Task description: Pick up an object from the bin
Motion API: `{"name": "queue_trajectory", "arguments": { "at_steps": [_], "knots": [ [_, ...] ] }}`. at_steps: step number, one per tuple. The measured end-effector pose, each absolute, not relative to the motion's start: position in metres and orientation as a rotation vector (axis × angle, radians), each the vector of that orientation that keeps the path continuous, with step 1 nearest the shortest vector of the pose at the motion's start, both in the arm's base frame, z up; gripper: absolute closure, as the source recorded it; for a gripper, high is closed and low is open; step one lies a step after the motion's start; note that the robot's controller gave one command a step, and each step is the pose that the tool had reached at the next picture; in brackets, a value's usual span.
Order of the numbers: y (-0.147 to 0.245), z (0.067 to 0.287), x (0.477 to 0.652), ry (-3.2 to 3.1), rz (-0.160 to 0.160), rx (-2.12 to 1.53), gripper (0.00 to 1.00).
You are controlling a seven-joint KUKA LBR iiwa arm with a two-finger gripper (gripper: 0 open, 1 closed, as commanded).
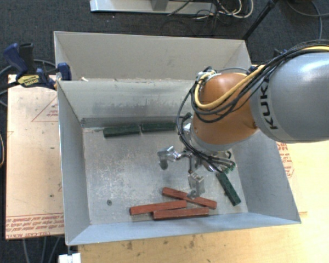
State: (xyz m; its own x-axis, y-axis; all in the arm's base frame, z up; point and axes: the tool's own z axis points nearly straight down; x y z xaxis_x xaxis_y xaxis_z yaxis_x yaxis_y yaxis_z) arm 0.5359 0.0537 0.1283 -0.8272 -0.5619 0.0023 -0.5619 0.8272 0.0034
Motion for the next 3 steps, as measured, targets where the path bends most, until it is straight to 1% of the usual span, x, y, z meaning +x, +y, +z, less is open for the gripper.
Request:
{"name": "queue_trajectory", "arguments": {
  "at_steps": [1, 2, 3],
  "knots": [
    [0.04, 0.117, 0.487, -3.074, -0.002, 0.638, 0.0],
    [0.022, 0.152, 0.511, -3.065, 0.001, 0.719, 0.0],
    [0.034, 0.083, 0.482, -3.054, 0.001, 0.798, 0.0]
  ]
}}
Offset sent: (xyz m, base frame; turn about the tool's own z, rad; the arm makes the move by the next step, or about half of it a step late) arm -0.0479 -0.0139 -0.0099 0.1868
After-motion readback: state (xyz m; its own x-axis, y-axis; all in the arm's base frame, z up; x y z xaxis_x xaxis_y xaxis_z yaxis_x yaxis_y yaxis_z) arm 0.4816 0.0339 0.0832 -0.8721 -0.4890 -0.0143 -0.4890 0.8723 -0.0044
